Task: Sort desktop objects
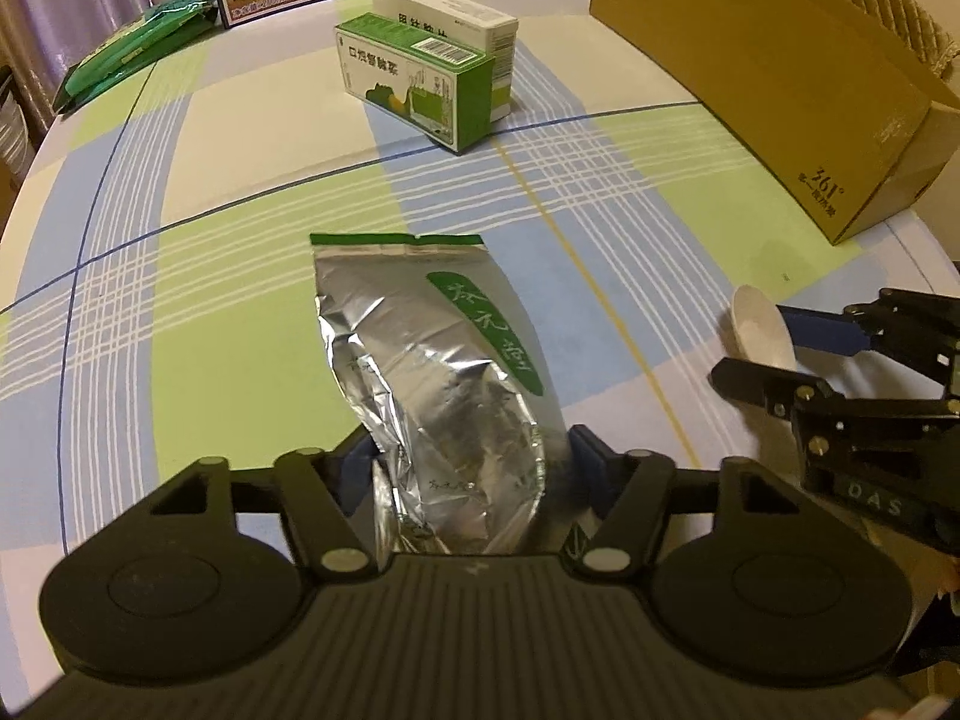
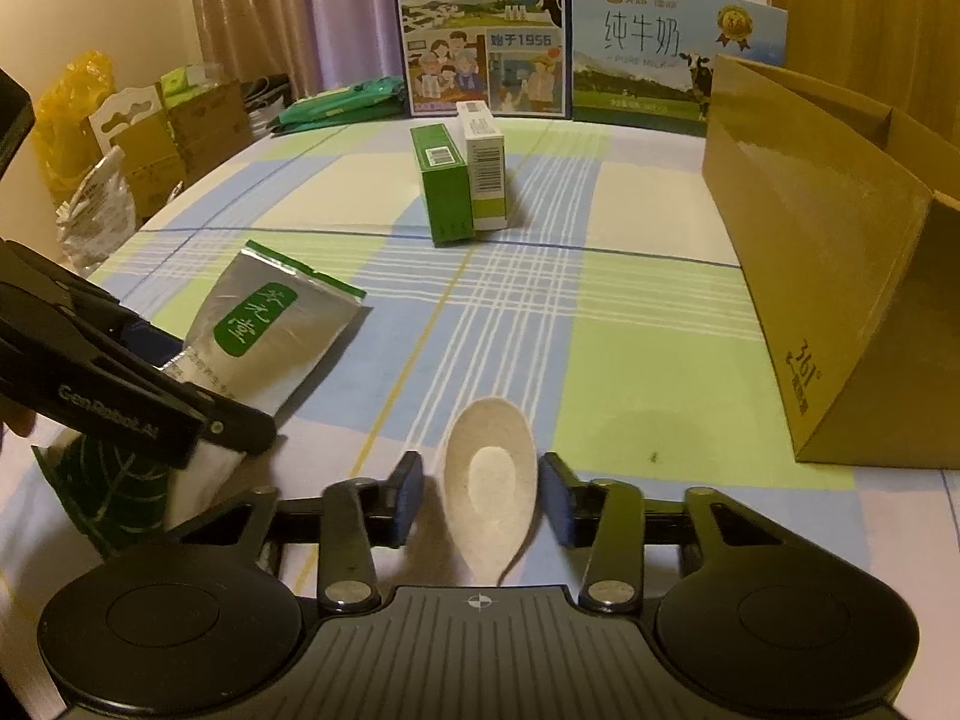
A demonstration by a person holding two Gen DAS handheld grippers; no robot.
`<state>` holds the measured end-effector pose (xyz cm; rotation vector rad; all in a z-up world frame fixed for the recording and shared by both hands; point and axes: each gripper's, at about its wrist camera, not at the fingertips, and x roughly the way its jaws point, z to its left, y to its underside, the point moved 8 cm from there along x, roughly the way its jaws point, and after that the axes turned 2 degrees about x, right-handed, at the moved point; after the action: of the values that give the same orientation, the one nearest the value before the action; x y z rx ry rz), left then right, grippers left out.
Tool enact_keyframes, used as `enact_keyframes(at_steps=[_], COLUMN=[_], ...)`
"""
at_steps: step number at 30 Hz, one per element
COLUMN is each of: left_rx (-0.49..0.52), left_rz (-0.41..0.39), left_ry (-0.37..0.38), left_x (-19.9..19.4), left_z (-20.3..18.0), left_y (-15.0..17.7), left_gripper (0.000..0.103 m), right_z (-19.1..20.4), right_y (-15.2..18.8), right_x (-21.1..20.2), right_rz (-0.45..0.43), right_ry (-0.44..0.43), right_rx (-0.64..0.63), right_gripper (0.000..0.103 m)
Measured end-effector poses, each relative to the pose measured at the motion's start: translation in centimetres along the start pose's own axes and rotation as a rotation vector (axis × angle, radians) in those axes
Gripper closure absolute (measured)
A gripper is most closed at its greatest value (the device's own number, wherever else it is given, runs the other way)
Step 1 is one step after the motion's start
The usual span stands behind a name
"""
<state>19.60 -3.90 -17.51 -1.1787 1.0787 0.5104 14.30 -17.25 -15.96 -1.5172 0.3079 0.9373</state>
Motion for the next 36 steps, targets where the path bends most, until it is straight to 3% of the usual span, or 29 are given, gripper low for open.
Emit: enact_keyframes(at_steps=[8, 19, 36], left_rx=[-0.022, -0.023, 0.023], left_rz=[-0.005, -0.010, -0.076], left_ry=[0.033, 0.044, 0.048], left_x=[-0.7, -2.2, -6.4], left_z=[-0.3, -1.2, -3.4], left_y=[0.3, 1.0, -1.2], left_gripper=[0.053, 0.055, 0.055], right_z=[-0.5, -1.3, -2.7], right_y=[-0.2, -1.5, -3.4], right_x=[-0.7, -3.0, -7.5], right_rz=[-0.004, -0.038, -0.107], right_ry=[0.000, 0.015, 0.033], right_rx=[0.027, 0.065, 0.114], right_gripper=[0.073, 0.073, 0.073])
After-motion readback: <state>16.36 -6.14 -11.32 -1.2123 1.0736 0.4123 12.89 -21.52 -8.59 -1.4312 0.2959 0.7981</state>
